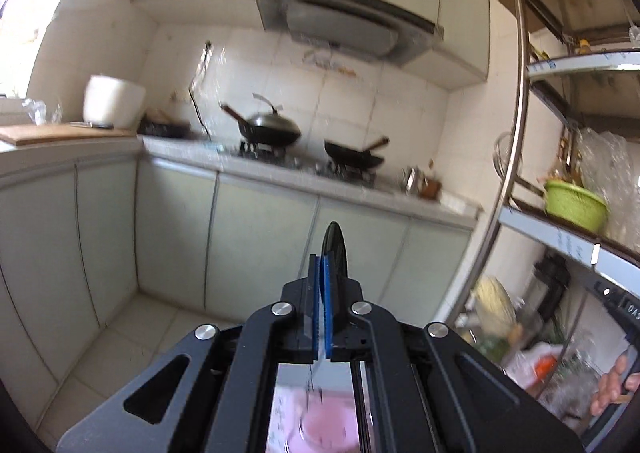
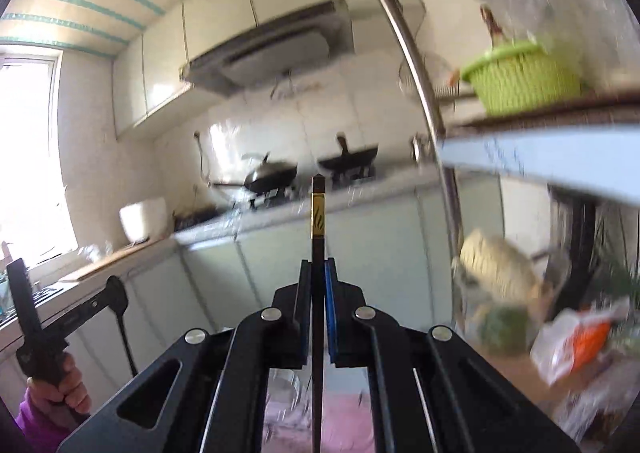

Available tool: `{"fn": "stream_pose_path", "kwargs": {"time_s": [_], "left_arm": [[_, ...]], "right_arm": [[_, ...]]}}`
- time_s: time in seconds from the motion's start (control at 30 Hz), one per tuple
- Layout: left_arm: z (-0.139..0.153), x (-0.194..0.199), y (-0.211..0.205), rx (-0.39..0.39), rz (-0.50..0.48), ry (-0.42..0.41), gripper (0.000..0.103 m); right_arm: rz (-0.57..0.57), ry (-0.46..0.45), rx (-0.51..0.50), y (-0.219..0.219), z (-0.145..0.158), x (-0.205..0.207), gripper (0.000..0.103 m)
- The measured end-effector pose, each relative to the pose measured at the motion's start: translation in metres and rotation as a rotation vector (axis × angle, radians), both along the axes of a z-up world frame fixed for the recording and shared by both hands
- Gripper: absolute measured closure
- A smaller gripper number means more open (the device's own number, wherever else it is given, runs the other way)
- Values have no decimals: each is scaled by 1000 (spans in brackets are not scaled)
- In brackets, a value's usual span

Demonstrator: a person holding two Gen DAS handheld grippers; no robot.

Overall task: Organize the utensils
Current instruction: 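Lift the black spoon with the left gripper while the right gripper lifts the chopstick over the holder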

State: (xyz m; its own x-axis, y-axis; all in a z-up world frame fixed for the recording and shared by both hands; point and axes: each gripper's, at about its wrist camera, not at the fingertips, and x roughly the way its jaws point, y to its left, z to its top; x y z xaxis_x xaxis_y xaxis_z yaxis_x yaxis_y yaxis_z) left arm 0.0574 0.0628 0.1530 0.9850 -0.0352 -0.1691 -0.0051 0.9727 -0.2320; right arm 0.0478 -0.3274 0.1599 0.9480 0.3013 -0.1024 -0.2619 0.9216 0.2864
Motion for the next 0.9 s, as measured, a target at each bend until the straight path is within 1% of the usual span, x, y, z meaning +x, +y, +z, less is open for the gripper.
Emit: {"fn": "stream_pose_path", "kwargs": {"time_s": [0.07,0.13,0.2,0.3,0.37,0.53,0.7,0.9], "left_arm": [[3,10,-3,7,25,-29,102],[1,20,-5,18,47,-54,102],[-4,27,-8,38,65,-82,102],[-15,31,-12,72,82,-107,102],[-27,35,-17,107,90,-107,102],[-61,42,-27,168,72,-57,102],[-87,39,-28,167,39,8,102],[-105,35,-25,128,-7,85,102]], "right_arm": [[-34,-46,-17,2,8,9,97],[-54,-69,-35,5,8,17,97],[-63,-68,-42,8,1,24,97],[-68,-42,-65,14,-20,42,97],[-62,0,-71,16,-35,53,97],[-41,108,-55,16,-70,66,97],[-26,175,-58,16,-91,68,97],[-14,243,-65,17,-111,69,97]]}}
